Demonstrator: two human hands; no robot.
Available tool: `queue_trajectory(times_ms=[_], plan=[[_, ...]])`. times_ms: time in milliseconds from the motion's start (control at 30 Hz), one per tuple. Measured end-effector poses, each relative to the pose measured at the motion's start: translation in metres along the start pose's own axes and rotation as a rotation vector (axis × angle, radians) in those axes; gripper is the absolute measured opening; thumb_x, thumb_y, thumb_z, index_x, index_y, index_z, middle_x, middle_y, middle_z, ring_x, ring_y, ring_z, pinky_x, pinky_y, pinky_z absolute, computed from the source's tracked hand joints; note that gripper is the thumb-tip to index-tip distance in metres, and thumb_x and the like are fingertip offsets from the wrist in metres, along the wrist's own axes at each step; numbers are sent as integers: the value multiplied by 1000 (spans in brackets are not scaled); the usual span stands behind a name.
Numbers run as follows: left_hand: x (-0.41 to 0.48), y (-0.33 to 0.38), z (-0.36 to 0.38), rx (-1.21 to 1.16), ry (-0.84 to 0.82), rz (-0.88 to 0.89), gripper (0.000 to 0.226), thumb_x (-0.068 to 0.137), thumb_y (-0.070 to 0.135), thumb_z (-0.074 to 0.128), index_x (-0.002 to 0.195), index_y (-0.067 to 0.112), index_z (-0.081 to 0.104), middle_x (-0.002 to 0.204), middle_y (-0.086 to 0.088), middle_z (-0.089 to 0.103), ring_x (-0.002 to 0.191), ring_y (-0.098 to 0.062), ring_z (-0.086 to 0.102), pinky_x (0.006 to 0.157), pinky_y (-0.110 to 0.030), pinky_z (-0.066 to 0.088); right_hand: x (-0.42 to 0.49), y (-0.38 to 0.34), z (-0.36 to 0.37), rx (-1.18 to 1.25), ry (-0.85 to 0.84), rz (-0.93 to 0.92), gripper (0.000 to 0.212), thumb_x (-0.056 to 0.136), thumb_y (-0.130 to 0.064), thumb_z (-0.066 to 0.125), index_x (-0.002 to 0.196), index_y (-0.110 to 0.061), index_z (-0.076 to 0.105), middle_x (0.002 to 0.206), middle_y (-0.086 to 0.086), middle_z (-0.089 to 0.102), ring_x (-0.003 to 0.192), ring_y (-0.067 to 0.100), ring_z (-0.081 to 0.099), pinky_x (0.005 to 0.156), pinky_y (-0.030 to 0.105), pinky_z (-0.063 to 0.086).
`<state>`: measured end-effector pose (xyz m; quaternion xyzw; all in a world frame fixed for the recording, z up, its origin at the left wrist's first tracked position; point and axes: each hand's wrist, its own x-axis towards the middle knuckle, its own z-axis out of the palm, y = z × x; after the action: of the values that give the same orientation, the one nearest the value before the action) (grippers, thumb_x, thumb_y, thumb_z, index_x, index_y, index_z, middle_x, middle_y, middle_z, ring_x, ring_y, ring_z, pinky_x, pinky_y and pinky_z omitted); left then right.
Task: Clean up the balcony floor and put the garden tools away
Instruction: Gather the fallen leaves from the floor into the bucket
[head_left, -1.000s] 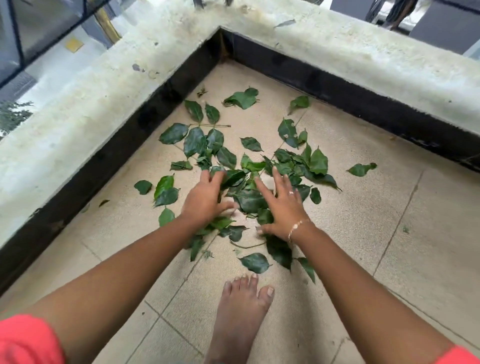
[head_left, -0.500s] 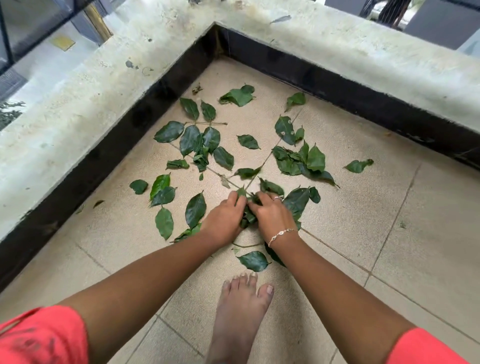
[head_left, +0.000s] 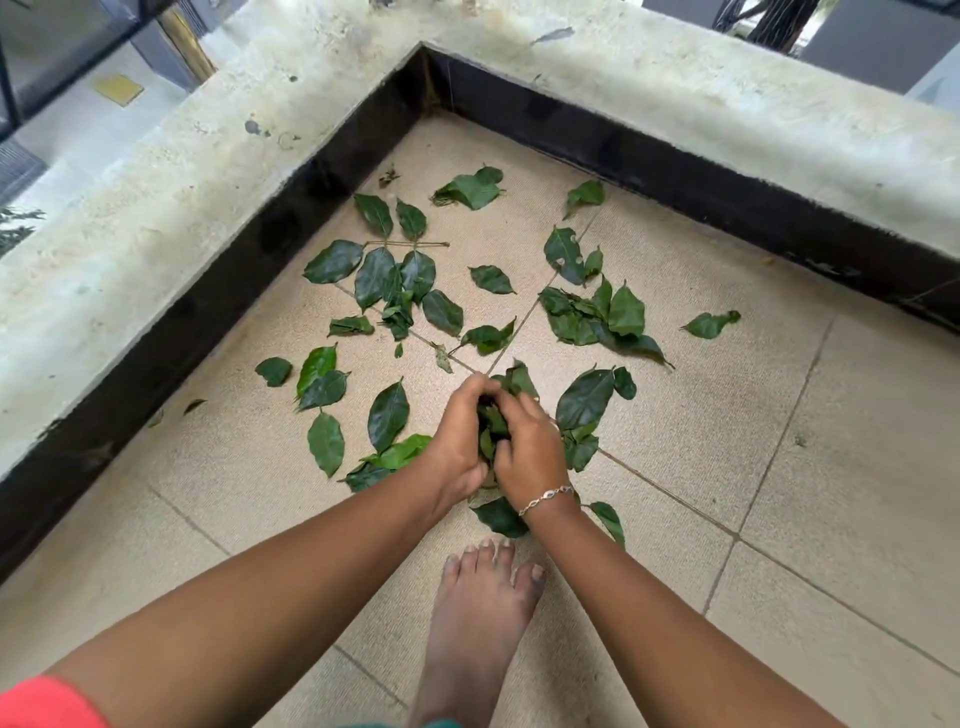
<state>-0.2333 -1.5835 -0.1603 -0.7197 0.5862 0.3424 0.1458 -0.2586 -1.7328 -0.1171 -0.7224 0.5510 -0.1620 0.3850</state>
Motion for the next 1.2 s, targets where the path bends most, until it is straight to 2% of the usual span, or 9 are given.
queue_trajectory(times_ms=[167,267,433,567,733,933,1033,1100,1200], plan=[[9,0,-10,105,-5,16,38,81,35,38,70,21,71,87,-8,73,75,-32,69,64,-44,54,-2,5,-1,-319,54,-206,56,68,-24,31,106,-1,65,103,16,63,102,33,59,95,45,41],[10,1,-2,113,-113,4,40,81,33,34,73,21,71,89,-11,73,77,-33,70,65,-46,54,10,2,-20,-593,-50,-259,45,69,-30,49,107,-12,66,123,11,52,113,29,51,96,49,32],[10,1,-6,147,-147,-17,52,87,35,24,95,19,73,102,-18,70,91,-38,67,78,-52,52,43,19,-54,8,-576,-119,66,74,-26,70,135,-18,47,156,1,-2,142,20,12,113,38,18],[7,5,-20,213,-106,39,52,103,37,11,147,13,23,155,-20,20,142,-37,18,115,-49,11,75,38,-87,70,-274,10,60,77,-28,72,132,-25,48,153,0,20,137,22,25,112,49,26],[7,6,-28,93,15,23,50,96,35,24,123,14,60,129,-21,56,118,-41,54,98,-56,40,130,60,-104,-568,-381,39,107,64,-65,68,147,-41,4,154,3,-23,141,34,-17,108,63,2],[0,8,-22,162,-7,25,45,102,34,24,137,14,43,145,-19,40,133,-40,36,109,-54,25,93,59,-70,-732,-602,59,117,57,-77,62,145,-42,-7,151,6,-30,137,40,-23,102,72,-4],[39,-12,-29,229,94,63,48,102,43,25,127,7,42,134,-23,45,124,-45,44,98,-58,38,53,58,-54,-750,-658,41,130,51,-77,66,144,-39,-16,147,9,-37,134,42,-29,99,72,-6],[78,-25,-69,276,85,169,66,95,56,38,136,8,21,128,-17,48,122,-37,45,92,-45,44,25,54,-41,-782,-650,11,133,51,-72,70,143,-37,-19,145,11,-39,132,43,-31,100,71,-7],[100,-25,-126,260,116,248,66,89,49,55,134,12,25,122,-10,53,108,-27,55,82,-35,47,-4,55,-24,-738,-546,8,117,66,-51,74,146,-36,-10,149,7,-33,136,38,-27,106,66,-8]])
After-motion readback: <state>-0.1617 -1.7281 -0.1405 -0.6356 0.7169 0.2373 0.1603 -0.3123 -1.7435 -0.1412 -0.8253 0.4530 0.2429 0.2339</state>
